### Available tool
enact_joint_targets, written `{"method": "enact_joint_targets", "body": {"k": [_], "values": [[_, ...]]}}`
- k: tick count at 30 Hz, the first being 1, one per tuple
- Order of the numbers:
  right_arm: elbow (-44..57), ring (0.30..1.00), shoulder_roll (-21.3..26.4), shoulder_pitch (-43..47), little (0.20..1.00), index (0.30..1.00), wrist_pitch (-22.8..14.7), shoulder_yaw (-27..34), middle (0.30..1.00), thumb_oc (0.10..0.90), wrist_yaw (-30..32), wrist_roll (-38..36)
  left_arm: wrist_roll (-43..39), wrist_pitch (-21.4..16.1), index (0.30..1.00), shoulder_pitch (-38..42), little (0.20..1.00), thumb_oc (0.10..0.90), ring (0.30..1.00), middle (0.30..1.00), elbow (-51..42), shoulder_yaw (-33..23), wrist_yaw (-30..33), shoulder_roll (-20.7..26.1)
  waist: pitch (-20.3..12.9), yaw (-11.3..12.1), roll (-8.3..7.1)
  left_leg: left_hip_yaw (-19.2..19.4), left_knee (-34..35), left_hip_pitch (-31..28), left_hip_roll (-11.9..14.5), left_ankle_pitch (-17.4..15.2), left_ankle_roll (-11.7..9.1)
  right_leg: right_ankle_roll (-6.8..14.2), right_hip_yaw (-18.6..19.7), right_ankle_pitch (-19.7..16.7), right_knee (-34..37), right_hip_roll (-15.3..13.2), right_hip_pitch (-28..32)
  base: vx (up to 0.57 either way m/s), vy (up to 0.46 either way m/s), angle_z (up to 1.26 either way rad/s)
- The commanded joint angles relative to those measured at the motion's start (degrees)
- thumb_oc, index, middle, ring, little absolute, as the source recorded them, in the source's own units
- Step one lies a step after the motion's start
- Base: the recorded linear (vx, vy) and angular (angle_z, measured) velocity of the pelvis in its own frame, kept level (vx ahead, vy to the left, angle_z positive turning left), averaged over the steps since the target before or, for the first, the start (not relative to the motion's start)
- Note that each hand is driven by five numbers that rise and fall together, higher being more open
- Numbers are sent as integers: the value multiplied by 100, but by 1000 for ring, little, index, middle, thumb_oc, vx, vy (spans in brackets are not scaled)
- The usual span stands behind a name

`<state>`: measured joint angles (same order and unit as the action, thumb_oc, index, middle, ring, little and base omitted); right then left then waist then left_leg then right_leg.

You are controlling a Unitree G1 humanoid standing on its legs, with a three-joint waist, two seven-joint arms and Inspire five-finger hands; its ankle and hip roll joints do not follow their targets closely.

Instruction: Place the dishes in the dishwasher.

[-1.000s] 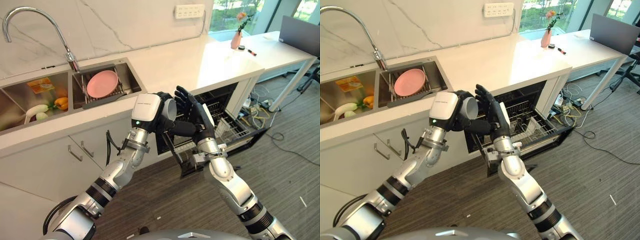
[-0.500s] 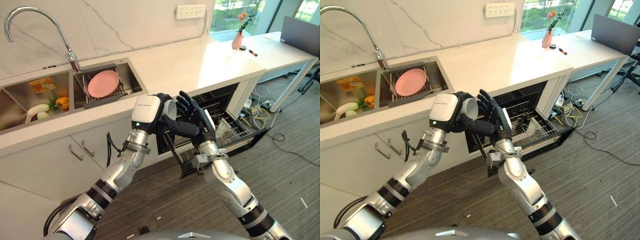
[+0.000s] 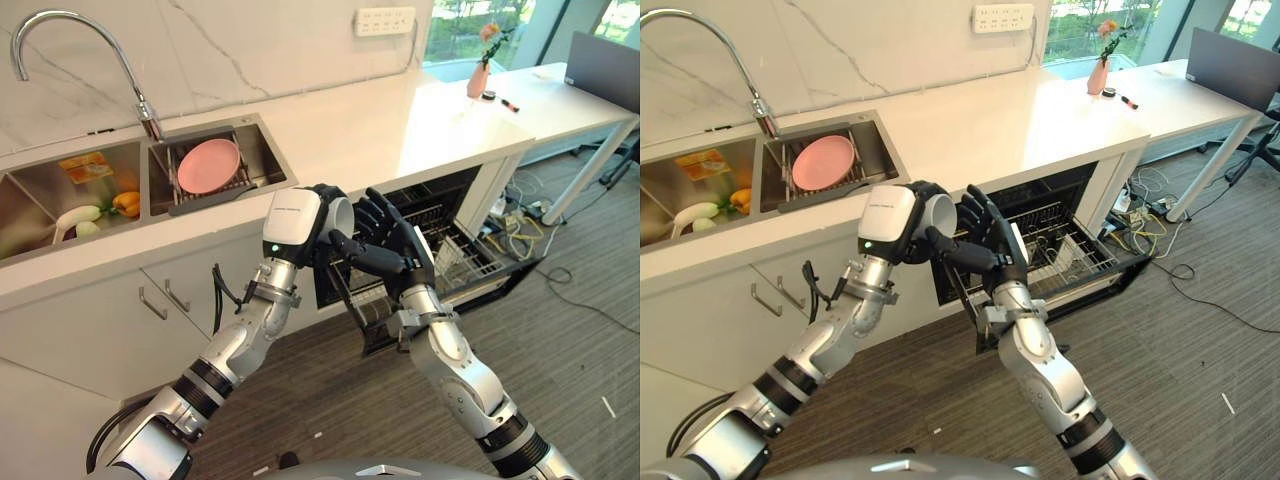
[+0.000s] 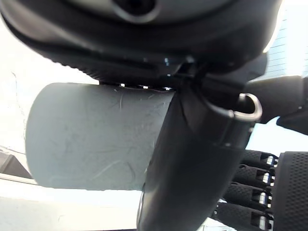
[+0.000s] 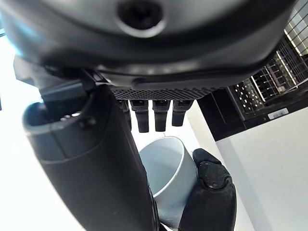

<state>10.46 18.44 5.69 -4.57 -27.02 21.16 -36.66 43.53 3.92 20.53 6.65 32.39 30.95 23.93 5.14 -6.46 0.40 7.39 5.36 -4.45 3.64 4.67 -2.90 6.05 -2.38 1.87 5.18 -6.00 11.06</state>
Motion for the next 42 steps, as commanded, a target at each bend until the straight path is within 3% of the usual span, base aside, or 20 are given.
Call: {"method": "enact_joint_targets", "body": {"k": [1,12,20,28,32,33,42], "values": [[415,900,-185,354,900,900,-585,387,900,800,-220,-153,313,-254,300,556,300,400,300,300,-362,-464,356,74,-351,161,-268,162,-36,-387,343,-477,-336,381,-20,-503,-21,-221,-478,0,0,0],[-156,900,-125,381,900,900,-555,487,900,800,-305,-483,219,-374,300,590,300,400,300,300,-467,-415,273,40,-384,187,-270,151,-36,-378,312,-487,-325,382,-118,-486,-18,-254,-435,0,1,1],[-932,900,-17,909,900,900,-365,395,900,800,-567,-723,31,-702,300,852,300,400,300,300,-596,-156,-5,43,-393,244,-266,158,-36,-376,290,-481,-311,382,-125,-493,-18,-245,-444,0,0,0],[-1092,900,65,1222,900,900,-303,279,900,800,-787,-754,-263,-907,300,923,300,400,300,300,-558,-2,-165,41,-395,264,-266,148,-36,-377,282,-484,-302,373,-125,-501,-18,-244,-452,0,0,0],[-1179,900,123,1352,900,900,-288,200,900,800,-982,-963,-323,-956,300,929,300,400,300,300,-590,-4,-171,82,-390,279,-268,162,-36,-386,284,-484,-306,377,-98,-511,-18,-233,-472,0,0,0],[-1247,900,274,1459,900,900,-254,88,900,800,-1268,-1237,-461,-1043,300,897,300,400,300,300,-664,-6,-173,110,-386,293,-278,179,-36,-385,300,-475,-315,383,-87,-534,-18,-221,-499,0,0,0],[-1162,900,454,1579,900,900,-183,-90,900,800,-1529,-1443,-465,-1091,300,1044,300,400,300,300,-829,-95,-146,322,-368,298,-262,203,-36,-370,320,-479,-340,388,-110,-543,-27,-222,-528,0,0,0]]}}
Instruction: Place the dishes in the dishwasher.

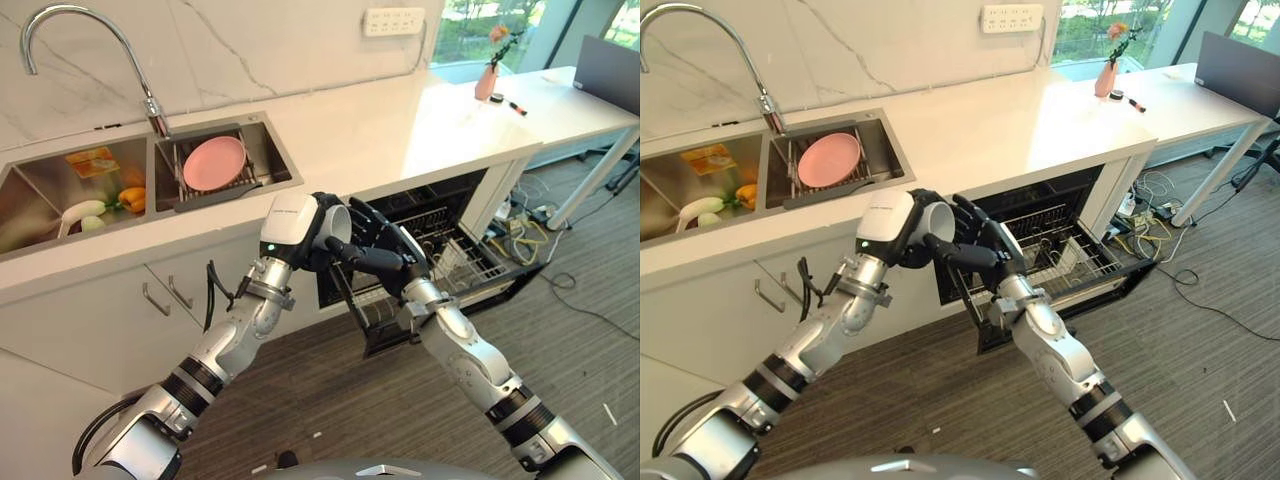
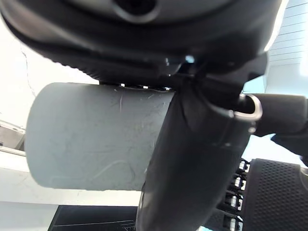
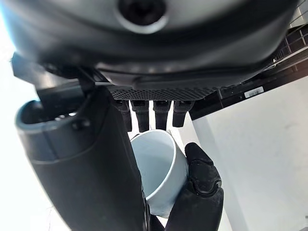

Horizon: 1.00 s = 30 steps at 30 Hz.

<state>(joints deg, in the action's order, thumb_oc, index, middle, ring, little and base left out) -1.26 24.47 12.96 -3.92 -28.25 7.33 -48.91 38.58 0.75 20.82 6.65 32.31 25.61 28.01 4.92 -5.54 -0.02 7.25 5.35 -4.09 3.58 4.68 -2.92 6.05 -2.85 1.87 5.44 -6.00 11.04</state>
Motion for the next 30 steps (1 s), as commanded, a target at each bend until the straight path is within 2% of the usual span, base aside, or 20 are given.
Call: {"method": "enact_joint_targets", "body": {"k": [1,9,12,16,21,25,30], "values": [[51,900,-114,852,900,900,-224,17,900,800,-227,-222,80,-804,300,1053,300,400,300,300,-868,-78,367,-30,-343,205,-219,219,-35,-406,330,-482,-344,390,-81,-540,-53,-225,-521,0,0,0],[286,900,175,800,900,900,-105,-99,900,800,-598,-417,98,-1039,300,1239,300,400,300,300,-1085,79,10,242,-338,182,-192,206,-35,-402,332,-474,-376,404,-143,-521,-49,-230,-494,0,0,0],[338,900,464,951,900,900,-18,-262,900,800,-806,-387,-27,-1202,300,1360,300,400,300,300,-1251,229,-147,296,-347,171,-180,195,-35,-386,327,-465,-388,406,-175,-516,-44,-239,-482,0,0,0],[299,900,520,977,900,900,-72,-234,900,800,-756,-401,-160,-1252,300,1356,300,400,300,300,-1330,261,-182,288,-347,162,-162,186,-35,-389,325,-470,-387,412,-177,-514,-44,-244,-487,0,0,0],[148,900,285,913,900,900,-175,-31,900,800,-515,-411,-215,-1283,300,1308,300,400,300,300,-1479,283,-181,222,-352,163,-127,203,-35,-401,319,-484,-373,415,-167,-500,-44,-254,-475,0,0,0],[22,900,-211,675,900,900,-422,294,900,800,-206,-657,-239,-1323,300,1167,300,400,300,300,-1673,309,-141,45,-343,172,-93,190,-35,-401,305,-496,-348,411,-175,-492,-44,-278,-457,0,0,0],[-45,900,-501,517,900,900,-575,465,900,800,-31,-753,-257,-1356,300,1025,300,400,300,300,-1803,353,-105,-71,-348,196,-87,173,-35,-407,294,-504,-334,411,-198,-491,-44,-292,-442,0,0,0]]}}
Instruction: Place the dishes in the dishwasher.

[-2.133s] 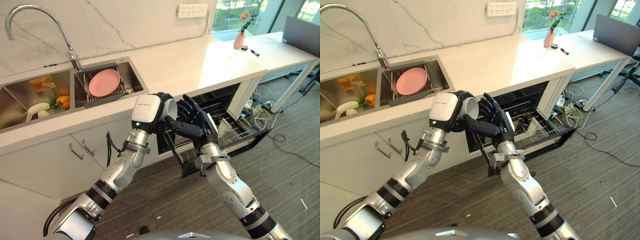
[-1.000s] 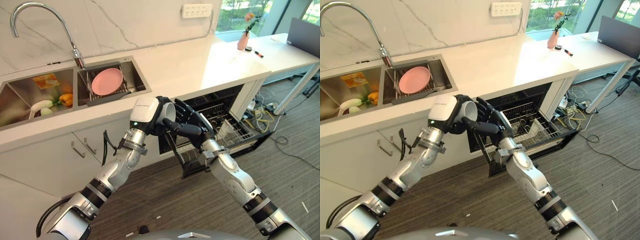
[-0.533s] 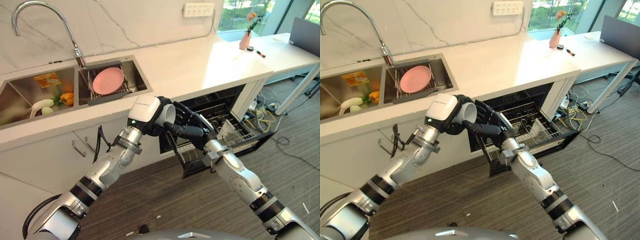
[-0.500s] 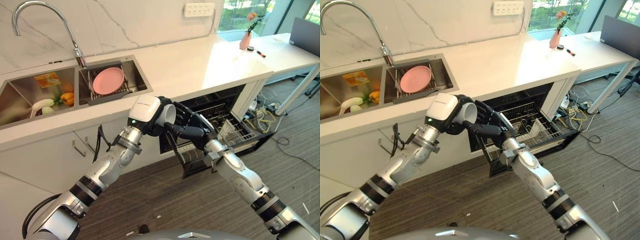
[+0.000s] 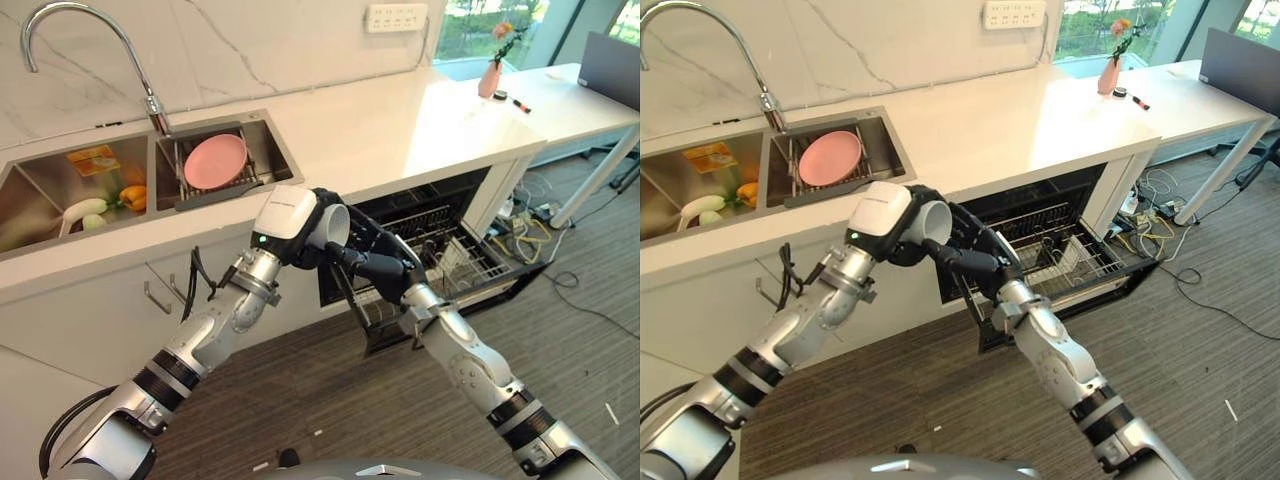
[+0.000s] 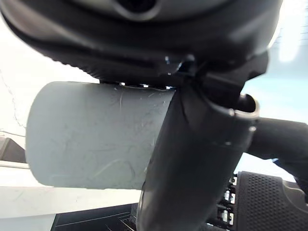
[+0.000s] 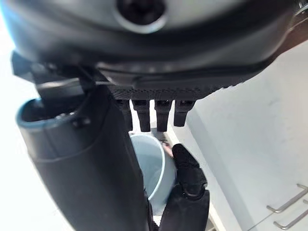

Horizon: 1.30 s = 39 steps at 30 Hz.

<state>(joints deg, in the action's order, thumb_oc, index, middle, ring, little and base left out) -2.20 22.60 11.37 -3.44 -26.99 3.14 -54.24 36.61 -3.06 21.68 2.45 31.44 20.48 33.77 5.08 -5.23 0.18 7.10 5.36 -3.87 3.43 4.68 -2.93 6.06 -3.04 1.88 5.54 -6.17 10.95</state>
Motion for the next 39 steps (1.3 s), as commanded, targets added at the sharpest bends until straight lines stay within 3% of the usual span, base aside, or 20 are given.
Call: {"method": "enact_joint_targets", "body": {"k": [1,8,16,28,39], "values": [[41,900,-340,646,900,900,-635,348,900,800,408,-217,-64,-982,300,914,300,400,300,300,-1397,448,409,-654,-363,167,-107,183,-36,-432,305,-505,-329,409,-184,-492,-54,-277,-429,0,0,0],[-3,900,-504,518,900,900,-796,450,900,800,575,-194,-115,-1005,300,807,300,400,300,300,-1544,432,515,-676,-361,200,-113,137,-36,-434,291,-510,-318,412,-235,-483,-57,-286,-400,0,0,0],[369,900,-272,601,900,900,-601,138,900,800,168,-175,-148,-1033,300,791,300,400,300,300,-1490,501,440,-674,-355,238,-132,87,-36,-421,284,-503,-320,402,-287,-462,-61,-292,-379,1,-1,3],[274,900,-979,128,900,900,-1350,825,900,800,734,-333,-121,-975,300,506,300,400,300,300,-1736,208,1061,-648,-353,250,-101,31,-36,-418,257,-532,-301,403,-344,-458,-65,-309,-359,1,0,1],[329,900,-1176,9,900,900,-1701,992,900,800,696,-756,-192,-1037,300,228,300,400,300,300,-1738,112,1205,-590,-356,271,-96,17,-36,-424,251,-543,-305,397,-359,-444,-57,-308,-357,2,0,1]]}}
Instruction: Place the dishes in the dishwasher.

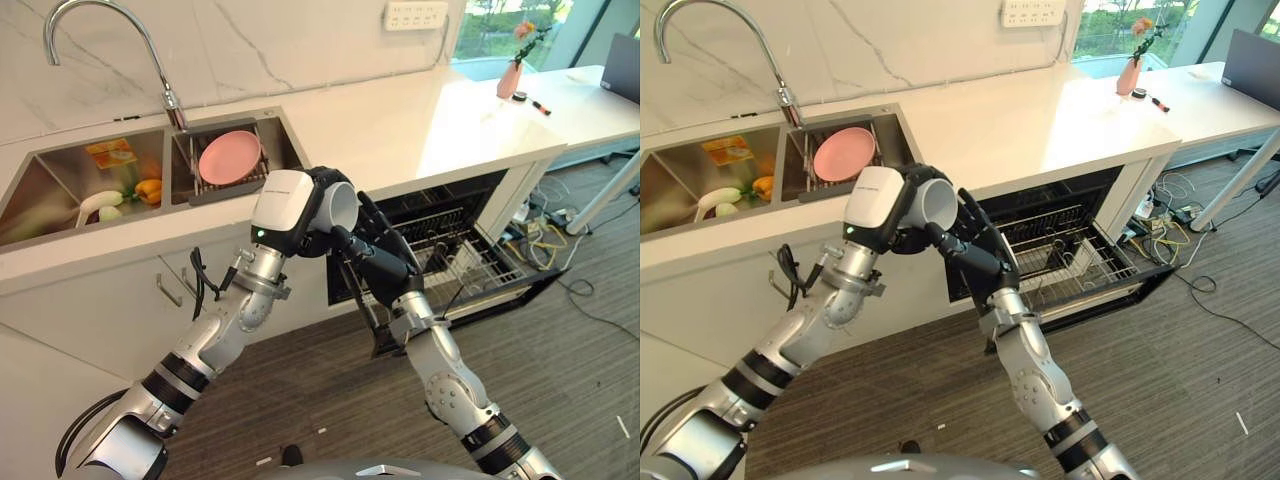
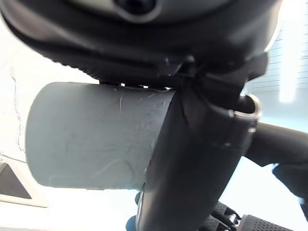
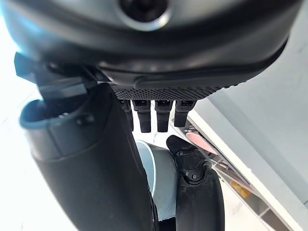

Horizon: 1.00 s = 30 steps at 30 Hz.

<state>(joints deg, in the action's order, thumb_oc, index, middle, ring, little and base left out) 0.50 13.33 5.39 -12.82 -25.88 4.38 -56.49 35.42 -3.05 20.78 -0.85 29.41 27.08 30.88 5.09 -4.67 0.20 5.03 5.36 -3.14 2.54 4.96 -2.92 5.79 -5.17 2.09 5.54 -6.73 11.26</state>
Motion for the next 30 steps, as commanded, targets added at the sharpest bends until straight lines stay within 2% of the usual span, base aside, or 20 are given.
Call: {"method": "enact_joint_targets", "body": {"k": [1,8,9,14,24,26,30], "values": [[57,900,-252,605,900,900,-787,889,900,800,554,-566,-112,-1046,300,293,300,400,300,300,-1408,298,550,-297,-356,216,-99,223,-36,-501,343,-569,-305,424,-149,-464,-58,-250,-385,0,0,0],[36,900,-350,571,900,900,-957,997,900,800,460,-855,-666,-1136,300,-14,300,400,300,300,-1288,226,537,-417,-356,229,-96,212,-36,-514,350,-567,-305,413,-149,-461,-60,-246,-367,0,0,0],[47,900,-392,564,900,900,-1032,998,900,800,447,-943,-1102,-1165,300,-174,300,400,300,300,-1223,194,506,-546,-354,242,-99,207,-36,-514,350,-562,-306,407,-159,-456,-58,-244,-357,0,0,0],[15,900,-389,548,900,900,-1076,909,900,800,518,-1022,-1631,-1138,300,-336,300,400,300,300,-1224,156,512,-625,-355,280,-120,167,-36,-507,360,-552,-302,398,-170,-454,-56,-236,-345,-1,-4,2],[7,900,122,613,900,900,-634,703,900,800,591,-559,-1088,-1118,300,-153,300,400,300,300,-1412,96,532,-317,-366,314,-161,148,-36,-505,359,-556,-311,407,-202,-454,-56,-236,-348,0,-2,1],[-44,900,392,681,900,900,-322,558,900,800,511,-285,-839,-1118,300,-50,300,400,300,300,-1452,70,400,-151,-372,325,-185,149,-36,-497,362,-553,-315,406,-195,-460,-58,-234,-353,0,0,0],[-20,900,776,849,900,900,32,339,900,800,276,-78,-432,-1140,300,239,300,400,300,300,-1480,128,175,140,-362,318,-201,158,-36,-482,361,-555,-327,414,-191,-469,-63,-235,-369,0,0,0]]}}
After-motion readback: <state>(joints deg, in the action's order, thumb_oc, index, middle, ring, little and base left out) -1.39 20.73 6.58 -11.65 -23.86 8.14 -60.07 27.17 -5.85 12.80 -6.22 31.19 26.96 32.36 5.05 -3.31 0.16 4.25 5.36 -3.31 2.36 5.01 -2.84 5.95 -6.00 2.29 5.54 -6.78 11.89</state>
